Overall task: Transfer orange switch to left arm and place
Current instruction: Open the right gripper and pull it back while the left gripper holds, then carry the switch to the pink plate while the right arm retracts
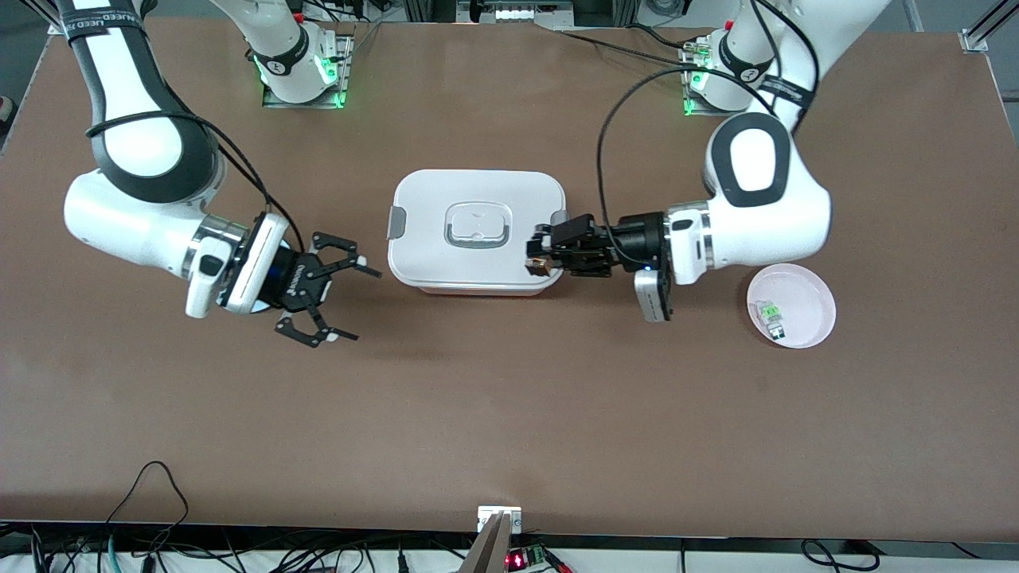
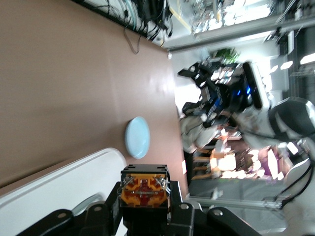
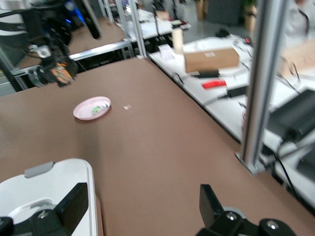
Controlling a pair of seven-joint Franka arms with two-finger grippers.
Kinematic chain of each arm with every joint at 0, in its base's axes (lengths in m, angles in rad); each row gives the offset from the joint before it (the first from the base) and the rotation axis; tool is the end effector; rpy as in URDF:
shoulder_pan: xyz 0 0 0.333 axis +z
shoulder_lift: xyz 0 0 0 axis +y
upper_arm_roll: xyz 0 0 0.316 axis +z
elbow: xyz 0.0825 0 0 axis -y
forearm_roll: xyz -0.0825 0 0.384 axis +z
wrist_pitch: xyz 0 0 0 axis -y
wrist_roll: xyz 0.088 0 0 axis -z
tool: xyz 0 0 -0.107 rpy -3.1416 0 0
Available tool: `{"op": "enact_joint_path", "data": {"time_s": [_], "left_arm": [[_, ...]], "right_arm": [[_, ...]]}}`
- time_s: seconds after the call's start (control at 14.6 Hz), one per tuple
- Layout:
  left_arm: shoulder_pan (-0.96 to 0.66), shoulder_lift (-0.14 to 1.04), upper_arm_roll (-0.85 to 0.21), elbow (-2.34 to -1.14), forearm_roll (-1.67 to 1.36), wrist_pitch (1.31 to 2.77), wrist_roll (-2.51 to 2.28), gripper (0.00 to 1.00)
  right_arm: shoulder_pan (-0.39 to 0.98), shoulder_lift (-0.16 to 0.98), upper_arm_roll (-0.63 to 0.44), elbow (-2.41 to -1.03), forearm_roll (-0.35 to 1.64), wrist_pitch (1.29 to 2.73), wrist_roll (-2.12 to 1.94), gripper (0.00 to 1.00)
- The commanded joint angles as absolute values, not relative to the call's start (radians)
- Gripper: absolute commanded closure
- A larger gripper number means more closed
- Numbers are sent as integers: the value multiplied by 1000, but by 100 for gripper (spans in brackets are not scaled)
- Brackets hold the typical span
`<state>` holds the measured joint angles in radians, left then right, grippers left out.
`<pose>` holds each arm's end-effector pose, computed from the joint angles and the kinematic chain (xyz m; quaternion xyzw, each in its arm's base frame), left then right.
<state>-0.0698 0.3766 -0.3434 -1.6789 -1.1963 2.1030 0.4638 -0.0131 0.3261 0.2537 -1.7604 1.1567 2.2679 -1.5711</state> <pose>0.6132 -0.2874 0.4329 0.8343 -0.0828 0.0311 0.5441 0.6458 0.1665 0.4203 -0.7513 -0.4436 -0.3539 0.3368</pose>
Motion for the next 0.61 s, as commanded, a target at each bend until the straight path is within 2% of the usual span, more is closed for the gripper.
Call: {"op": "enact_joint_path", "data": {"time_s": [0.0,0.27,0.34,0.55], "left_arm": [[-11,367,-344,-1658,-983,1995,468,100],[63,370,-341,-1628,-717,1820,471,100],[80,373,-342,-1608,-642,1780,471,100],[103,376,-341,-1591,-455,1709,530,100]], "right_arm": [[-23,296,207,-1770,976,2272,-1270,0],[-23,261,189,-1759,492,2257,-771,0],[-23,253,189,-1756,401,2214,-679,0],[-23,242,167,-1758,278,2117,-439,0]]}}
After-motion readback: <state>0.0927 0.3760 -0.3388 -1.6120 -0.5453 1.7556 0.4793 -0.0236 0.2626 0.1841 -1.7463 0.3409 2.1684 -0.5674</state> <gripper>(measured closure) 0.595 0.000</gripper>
